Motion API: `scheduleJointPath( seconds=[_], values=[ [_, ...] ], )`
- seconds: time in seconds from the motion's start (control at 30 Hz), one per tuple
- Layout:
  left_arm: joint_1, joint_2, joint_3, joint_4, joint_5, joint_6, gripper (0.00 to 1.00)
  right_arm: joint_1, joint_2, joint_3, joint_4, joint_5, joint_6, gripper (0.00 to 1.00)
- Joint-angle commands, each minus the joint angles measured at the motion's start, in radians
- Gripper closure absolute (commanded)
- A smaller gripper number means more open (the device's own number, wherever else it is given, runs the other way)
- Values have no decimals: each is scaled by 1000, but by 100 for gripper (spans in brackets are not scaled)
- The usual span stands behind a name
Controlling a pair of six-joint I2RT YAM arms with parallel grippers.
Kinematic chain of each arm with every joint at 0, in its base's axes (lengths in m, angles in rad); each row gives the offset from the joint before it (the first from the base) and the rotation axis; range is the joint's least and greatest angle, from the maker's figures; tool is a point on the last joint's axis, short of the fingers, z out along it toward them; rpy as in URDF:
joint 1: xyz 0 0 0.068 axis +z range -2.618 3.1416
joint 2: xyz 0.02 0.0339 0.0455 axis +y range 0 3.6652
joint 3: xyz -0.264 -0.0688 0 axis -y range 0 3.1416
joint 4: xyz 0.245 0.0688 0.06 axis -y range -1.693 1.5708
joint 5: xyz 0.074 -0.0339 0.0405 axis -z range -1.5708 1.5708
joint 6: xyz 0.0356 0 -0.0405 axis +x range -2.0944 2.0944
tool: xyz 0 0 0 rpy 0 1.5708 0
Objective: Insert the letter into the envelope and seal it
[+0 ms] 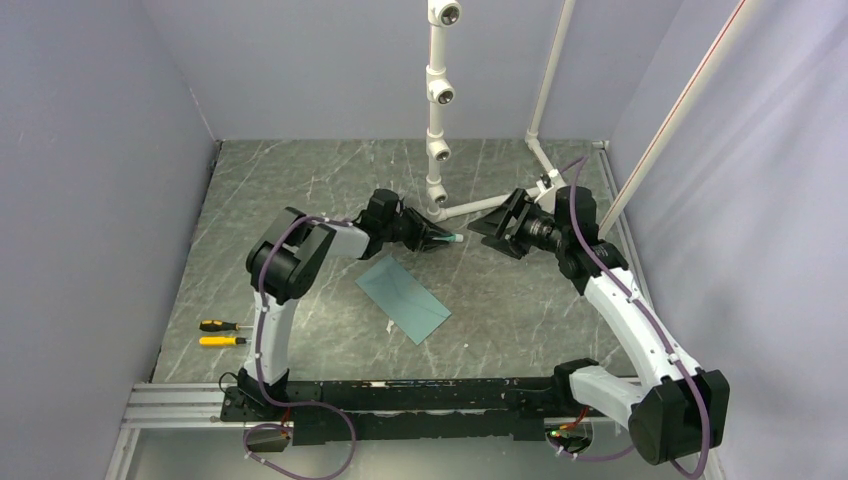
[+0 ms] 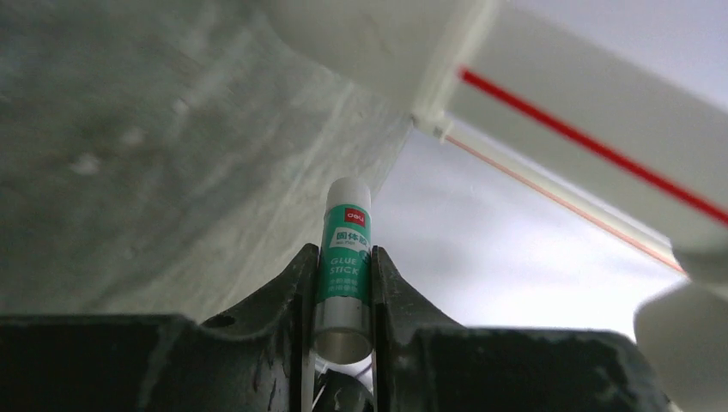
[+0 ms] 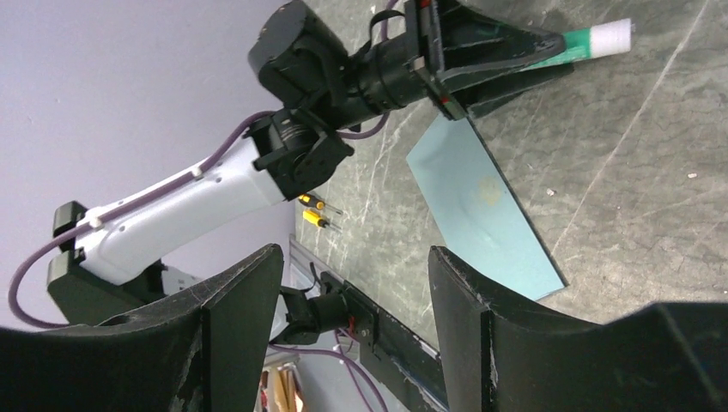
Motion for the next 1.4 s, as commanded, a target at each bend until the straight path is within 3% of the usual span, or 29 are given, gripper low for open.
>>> scheduleJointPath(
  seconds=[0.0, 0.07, 0.27, 0.53, 0.67, 0.83, 1.07, 1.17, 1.2, 1.37],
  values=[
    [2, 50, 48, 85, -88, -106, 70, -6, -29, 0, 42, -29, 4, 34],
    [3, 74, 64, 62, -82, -120, 61, -8, -32, -6, 55, -58, 19, 35],
    [3, 54, 107, -80, -95, -56, 45, -8, -42, -18, 90, -89, 43, 36],
    [-3, -98, 103, -331, -96, 168, 43, -9, -27, 32, -142, 46, -73, 36],
    [-6, -314, 29, -527, -180, 320, 39, -9, -3, 120, -362, 179, -163, 31],
    [-14, -628, -35, -873, -370, 482, 36, -9, 17, 192, -560, 358, -221, 9],
    [-16, -1077, -52, -1391, -698, 546, 35, -9, 13, 273, -758, 473, -272, 9],
    [-16, -1229, -5, -1583, -837, 547, 25, -9, -25, 295, -811, 514, -302, 9],
    [-16, -1280, 21, -1636, -860, 559, 10, -9, -42, 301, -825, 528, -323, 9],
    [-16, -1408, 166, -1838, -977, 675, 7, -9, -168, 325, -873, 606, -391, 0]
  ],
)
